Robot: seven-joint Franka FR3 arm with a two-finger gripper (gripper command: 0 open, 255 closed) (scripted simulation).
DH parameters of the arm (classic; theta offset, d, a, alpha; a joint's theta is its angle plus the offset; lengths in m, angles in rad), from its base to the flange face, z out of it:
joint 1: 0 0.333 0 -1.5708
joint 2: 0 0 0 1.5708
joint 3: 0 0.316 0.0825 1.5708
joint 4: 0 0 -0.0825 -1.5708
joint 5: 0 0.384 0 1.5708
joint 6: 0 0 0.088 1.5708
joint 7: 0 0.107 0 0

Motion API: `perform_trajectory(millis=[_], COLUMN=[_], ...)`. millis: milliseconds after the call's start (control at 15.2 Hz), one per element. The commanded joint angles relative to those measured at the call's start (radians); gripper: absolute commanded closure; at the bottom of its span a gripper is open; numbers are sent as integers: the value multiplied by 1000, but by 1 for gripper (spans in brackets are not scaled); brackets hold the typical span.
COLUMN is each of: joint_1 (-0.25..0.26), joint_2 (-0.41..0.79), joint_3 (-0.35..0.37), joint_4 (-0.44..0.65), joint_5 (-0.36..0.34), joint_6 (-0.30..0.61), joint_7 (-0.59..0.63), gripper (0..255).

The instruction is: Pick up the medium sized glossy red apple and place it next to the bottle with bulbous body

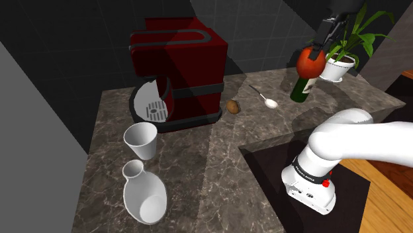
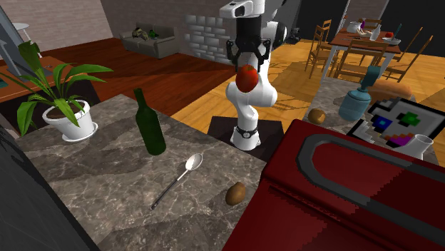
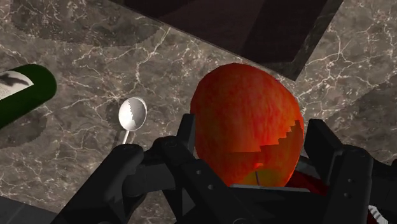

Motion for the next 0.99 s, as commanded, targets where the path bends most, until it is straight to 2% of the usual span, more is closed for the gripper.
perform_trajectory(millis=[0, 462, 924], joint_1=[1, 1, -11], joint_2=[-18, -41, -21], joint_3=[52, 226, 400], joint_4=[-7, 9, 75], joint_5=[50, 221, 385], joint_6=[-9, -22, -16], joint_7=[47, 205, 364], gripper=[255, 255, 255])
